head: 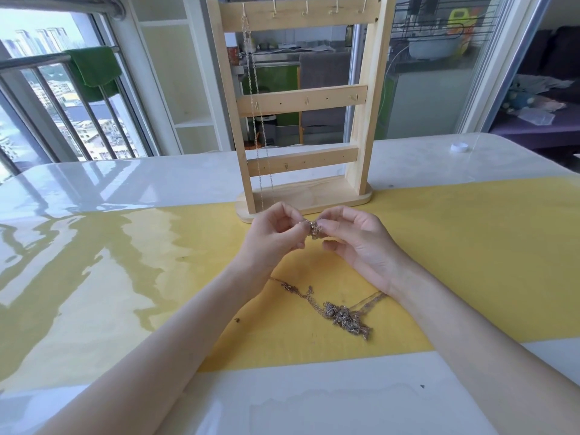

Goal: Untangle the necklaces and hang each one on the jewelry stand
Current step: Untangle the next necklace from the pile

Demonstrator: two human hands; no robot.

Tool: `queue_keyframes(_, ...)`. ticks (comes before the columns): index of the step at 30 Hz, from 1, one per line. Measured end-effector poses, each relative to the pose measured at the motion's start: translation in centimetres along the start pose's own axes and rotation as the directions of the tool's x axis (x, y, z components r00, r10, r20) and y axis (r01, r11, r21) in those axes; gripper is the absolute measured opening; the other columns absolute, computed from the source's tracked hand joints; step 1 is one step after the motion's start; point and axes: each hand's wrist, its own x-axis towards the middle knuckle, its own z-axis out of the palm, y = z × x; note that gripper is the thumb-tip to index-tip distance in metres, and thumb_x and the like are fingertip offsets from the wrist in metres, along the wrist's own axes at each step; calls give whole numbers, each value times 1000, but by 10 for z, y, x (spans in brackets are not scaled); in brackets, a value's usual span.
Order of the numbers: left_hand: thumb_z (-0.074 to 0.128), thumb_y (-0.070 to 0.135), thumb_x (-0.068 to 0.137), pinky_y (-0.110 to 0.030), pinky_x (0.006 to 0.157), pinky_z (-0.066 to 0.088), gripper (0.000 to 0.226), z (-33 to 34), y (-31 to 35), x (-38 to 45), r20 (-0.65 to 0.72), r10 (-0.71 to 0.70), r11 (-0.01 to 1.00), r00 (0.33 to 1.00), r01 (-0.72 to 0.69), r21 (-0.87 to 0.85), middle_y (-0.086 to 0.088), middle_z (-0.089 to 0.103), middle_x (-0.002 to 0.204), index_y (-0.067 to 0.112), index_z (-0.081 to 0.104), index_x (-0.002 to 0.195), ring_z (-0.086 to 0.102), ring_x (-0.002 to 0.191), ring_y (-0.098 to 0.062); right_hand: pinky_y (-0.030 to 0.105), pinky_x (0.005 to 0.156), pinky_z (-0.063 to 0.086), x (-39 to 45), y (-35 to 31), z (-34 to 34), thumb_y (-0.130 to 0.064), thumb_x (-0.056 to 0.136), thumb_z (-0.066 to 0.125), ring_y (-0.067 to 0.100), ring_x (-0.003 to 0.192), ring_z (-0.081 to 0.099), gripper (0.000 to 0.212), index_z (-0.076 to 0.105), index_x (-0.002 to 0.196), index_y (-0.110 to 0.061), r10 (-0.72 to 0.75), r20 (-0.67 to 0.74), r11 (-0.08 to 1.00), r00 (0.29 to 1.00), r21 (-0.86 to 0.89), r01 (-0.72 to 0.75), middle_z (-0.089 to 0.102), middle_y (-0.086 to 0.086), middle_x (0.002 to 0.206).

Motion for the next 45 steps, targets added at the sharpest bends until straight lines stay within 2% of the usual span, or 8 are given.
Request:
queue_keyframes(8,55,-5,88,-18,57,46,21,2,-3,0,8,1,995,1000,-2,98,6,53,64,14,47,85,48,60,-7,18,58,44,-2,-2,1,11,85,56,8,60,54,20,58,90,-8,13,-4,1000,1000,12,-13,59,1,70)
queue_keyframes(14,60,2,85,-21,60,40,19,9,-5,-2,116,43,898,992,-89,431,7,54,71,20,54,80,42,58,-7,22,64,46,-1,-5,-1,10,87,48,13,64,53,22,53,87,-11,47,-29,976,998,215,-40,53,3,72)
queue_keyframes(19,51,9,92,-19,58,45,17,7,6,-3,81,-143,987,986,136,86,10,47,59,15,57,77,41,52,-6,18,45,38,-1,-8,0,8,88,51,11,56,54,21,53,92,-12,84,-60,950,995,305,-62,56,2,72)
queue_keyframes(23,40,7,93,-16,51,40,18,1,15,0,116,-243,911,963,268,-314,8,45,57,15,49,80,35,49,-6,16,42,30,-3,-8,0,6,87,55,8,46,43,20,55,92,-13,68,-66,982,996,183,-55,55,-1,72)
queue_keyframes(29,44,11,91,-24,76,49,15,-2,14,2,105,-251,863,962,271,-425,4,49,65,17,50,79,50,65,-10,16,40,20,-6,-9,3,-1,89,58,7,38,33,12,57,90,-13,49,-10,995,999,-89,-50,52,-4,64)
queue_keyframes(33,48,10,89,-27,71,56,9,-7,15,2,152,-261,772,953,301,-559,1,54,71,14,50,82,60,69,-15,20,41,19,-8,-9,6,-5,89,60,7,37,36,9,58,86,-13,41,38,979,998,-203,-33,53,-6,60)
queue_keyframes(39,49,4,93,-19,56,52,15,-4,13,2,2,-262,890,965,242,-386,-2,49,71,10,52,80,52,60,-12,18,34,30,-6,-6,6,1,88,60,10,42,53,11,58,82,-8,-72,-109,988,991,-146,56,56,-1,67)
queue_keyframes(45,57,4,91,-13,40,34,11,0,14,-3,32,-282,950,959,283,-128,6,46,65,14,60,88,39,51,-6,16,46,42,-1,-11,-9,2,89,56,8,60,57,14,58,83,-11,-80,-281,988,956,102,113,58,-6,61)
